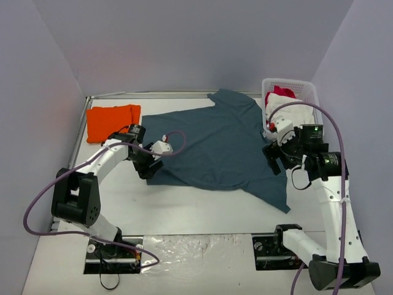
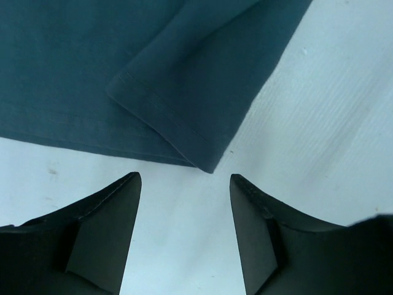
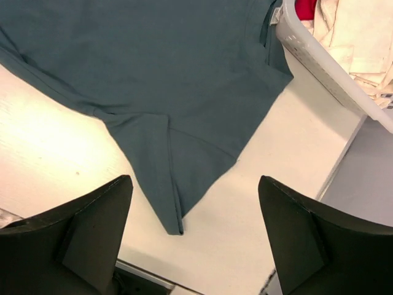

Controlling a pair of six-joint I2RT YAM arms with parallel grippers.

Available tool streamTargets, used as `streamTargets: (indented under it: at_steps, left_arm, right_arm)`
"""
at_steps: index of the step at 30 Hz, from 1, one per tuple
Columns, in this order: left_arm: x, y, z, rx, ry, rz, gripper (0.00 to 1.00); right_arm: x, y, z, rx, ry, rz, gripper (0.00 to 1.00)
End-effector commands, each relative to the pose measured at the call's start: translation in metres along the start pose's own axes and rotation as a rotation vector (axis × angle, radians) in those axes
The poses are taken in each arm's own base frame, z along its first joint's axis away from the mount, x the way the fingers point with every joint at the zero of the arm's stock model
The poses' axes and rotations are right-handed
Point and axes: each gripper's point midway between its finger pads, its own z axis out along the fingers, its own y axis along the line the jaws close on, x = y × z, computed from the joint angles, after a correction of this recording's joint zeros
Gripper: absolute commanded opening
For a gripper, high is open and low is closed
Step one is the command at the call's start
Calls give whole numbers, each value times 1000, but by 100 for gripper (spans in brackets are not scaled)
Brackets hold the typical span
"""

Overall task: Fold and stack the t-shirts
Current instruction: Flatten out the tshirt

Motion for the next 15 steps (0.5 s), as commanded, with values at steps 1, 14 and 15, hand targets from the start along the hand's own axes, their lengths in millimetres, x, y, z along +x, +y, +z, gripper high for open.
streamTargets:
  at_steps: [1, 14, 15]
  left_arm:
    - [-27, 17, -4, -44, -61, 93, 59]
    - [-50, 30, 30, -2, -26, 185, 59]
    - [-50, 31, 31, -3, -25, 186, 60]
  right_arm:
    - [-9, 12, -13, -90, -103, 32, 80]
    - [16, -12, 22, -250, -146, 239, 80]
    - [17, -10, 26, -266, -147, 250, 80]
